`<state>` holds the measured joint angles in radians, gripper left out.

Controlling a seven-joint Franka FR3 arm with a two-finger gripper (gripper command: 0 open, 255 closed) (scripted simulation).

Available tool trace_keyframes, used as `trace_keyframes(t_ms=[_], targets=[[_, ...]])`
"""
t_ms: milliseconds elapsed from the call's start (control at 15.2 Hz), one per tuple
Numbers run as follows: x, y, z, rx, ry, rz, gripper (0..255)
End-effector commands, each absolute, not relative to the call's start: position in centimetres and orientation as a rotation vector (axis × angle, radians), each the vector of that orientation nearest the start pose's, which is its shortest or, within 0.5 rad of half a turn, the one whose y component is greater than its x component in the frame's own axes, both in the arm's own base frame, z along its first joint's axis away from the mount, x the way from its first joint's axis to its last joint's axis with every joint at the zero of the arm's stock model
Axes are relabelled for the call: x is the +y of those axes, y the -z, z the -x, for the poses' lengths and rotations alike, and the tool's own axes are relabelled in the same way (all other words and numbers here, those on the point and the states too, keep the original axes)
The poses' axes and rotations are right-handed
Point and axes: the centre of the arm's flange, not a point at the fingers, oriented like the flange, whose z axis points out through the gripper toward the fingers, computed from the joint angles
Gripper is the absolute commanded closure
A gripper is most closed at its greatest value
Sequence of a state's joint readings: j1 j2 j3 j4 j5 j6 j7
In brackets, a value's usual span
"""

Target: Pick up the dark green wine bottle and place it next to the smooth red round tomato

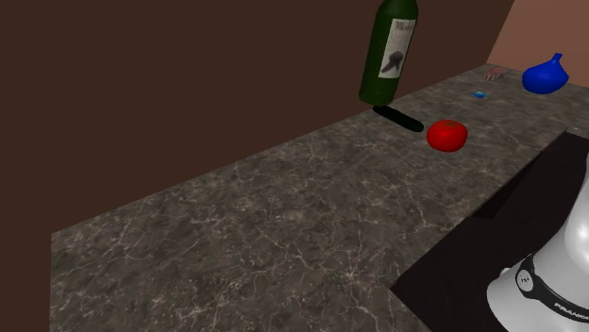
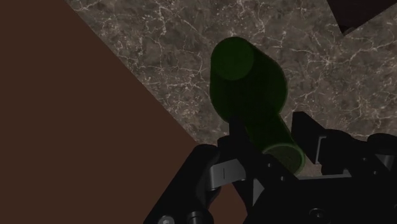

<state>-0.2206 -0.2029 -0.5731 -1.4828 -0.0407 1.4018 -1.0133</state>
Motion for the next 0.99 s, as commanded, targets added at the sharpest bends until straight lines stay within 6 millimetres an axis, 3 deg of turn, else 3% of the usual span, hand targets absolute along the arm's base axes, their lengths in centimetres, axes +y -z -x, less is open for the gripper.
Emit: trace_keyframes(t_ms=[0, 924], targets=[[-37.7, -74.4, -27.7, -0.341, 0.174, 3.145, 255], [-40.9, -80.8, -10.7, -0.341, 0.174, 3.145, 255]])
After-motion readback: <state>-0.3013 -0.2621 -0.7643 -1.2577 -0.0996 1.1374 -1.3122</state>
